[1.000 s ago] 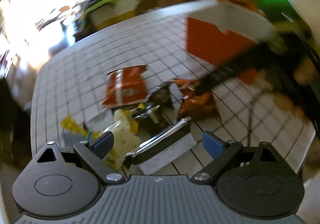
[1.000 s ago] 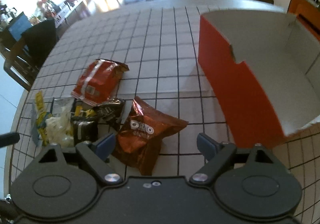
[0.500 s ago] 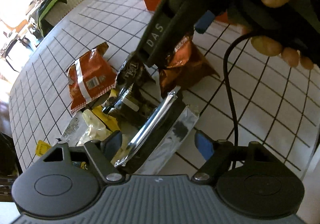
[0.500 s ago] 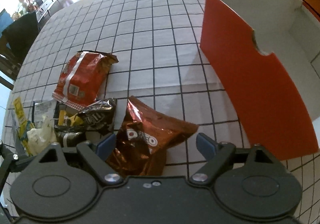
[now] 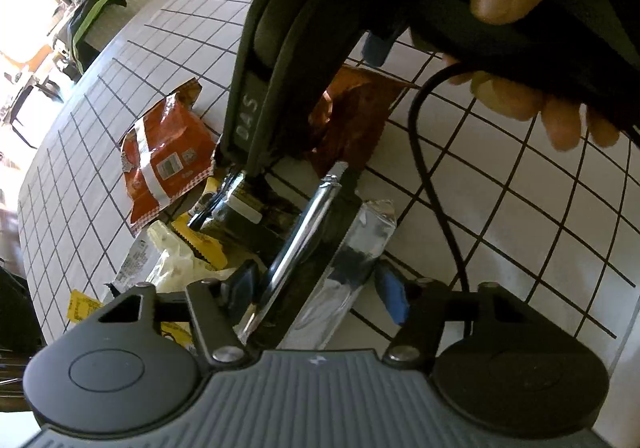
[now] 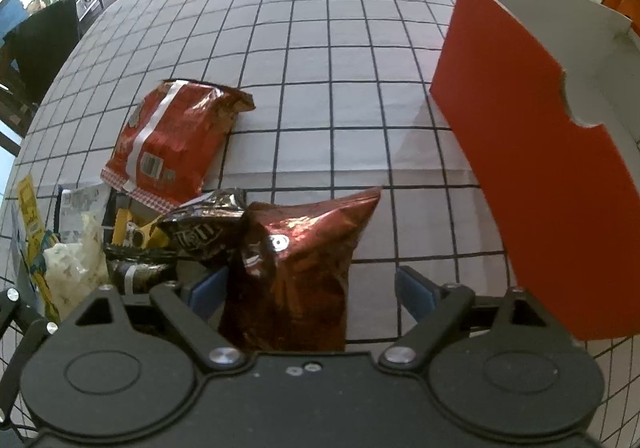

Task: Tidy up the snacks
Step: 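Grasp the silver foil packet with the left tool while the right tool grasps the brown Oreo bag, then carry the silver packet and Oreo bag over the orange box with both tools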

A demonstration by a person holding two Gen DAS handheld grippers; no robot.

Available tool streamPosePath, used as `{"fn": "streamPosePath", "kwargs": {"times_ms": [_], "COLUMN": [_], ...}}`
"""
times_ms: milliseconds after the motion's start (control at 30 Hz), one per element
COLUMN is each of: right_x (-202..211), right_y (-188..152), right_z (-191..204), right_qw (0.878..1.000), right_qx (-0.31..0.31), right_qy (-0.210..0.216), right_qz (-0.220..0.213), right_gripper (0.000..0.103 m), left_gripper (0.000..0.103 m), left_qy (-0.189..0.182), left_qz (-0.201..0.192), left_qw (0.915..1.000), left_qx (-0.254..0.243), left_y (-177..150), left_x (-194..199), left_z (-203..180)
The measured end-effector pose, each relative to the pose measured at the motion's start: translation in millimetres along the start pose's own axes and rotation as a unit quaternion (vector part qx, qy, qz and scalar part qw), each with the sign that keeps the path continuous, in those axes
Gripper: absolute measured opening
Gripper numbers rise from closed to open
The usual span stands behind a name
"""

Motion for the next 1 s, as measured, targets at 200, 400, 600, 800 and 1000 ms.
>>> {"fn": "streamPosePath", "kwargs": {"times_ms": [200,400,600,800,1000], "right_x": [2.0,9.7,22.8,43.0,61.1], "right_y": [-5.5,-11.6,-18.2,-26.5,-42.9], "right_z": [0.2,-11.0,-17.7,-25.7,-35.2], "right_qw": [1.000,0.999,0.998,0.997,0.996], "right_qx": [0.012,0.009,0.005,-0.003,-0.014], "right_qy": [0.021,0.043,0.050,0.053,0.052], "right_qz": [-0.004,-0.023,-0.040,-0.058,-0.065], "right_gripper": [0.063,0.053,0.050,0.049,0.049], "left_gripper": [0.053,0.046,0.045,0.043,0.043], "left_qy": [0.008,0.007,-0.004,-0.021,-0.043], "left_qz": [0.002,-0.005,-0.020,-0.042,-0.068], "left_qw": [1.0000,0.9997,0.9976,0.9909,0.9790], "left_qx": [0.001,0.023,0.066,0.126,0.187], "left_y": [0.0,-1.3,-4.8,-18.0,-35.2], "left_x": [2.3,7.3,14.5,26.5,38.8], "left_z": [-3.9,-4.9,-3.5,1.1,0.8]}}
Point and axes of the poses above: each gripper's, at about its wrist camera, not at the fingertips, and x roughly against the way its jaws point, z to its left, y to its top, the point moved 10 cm from there along -x, roughly the way its jaws point, and after that the axes turned 12 degrees about -y, right-handed, at the moved point
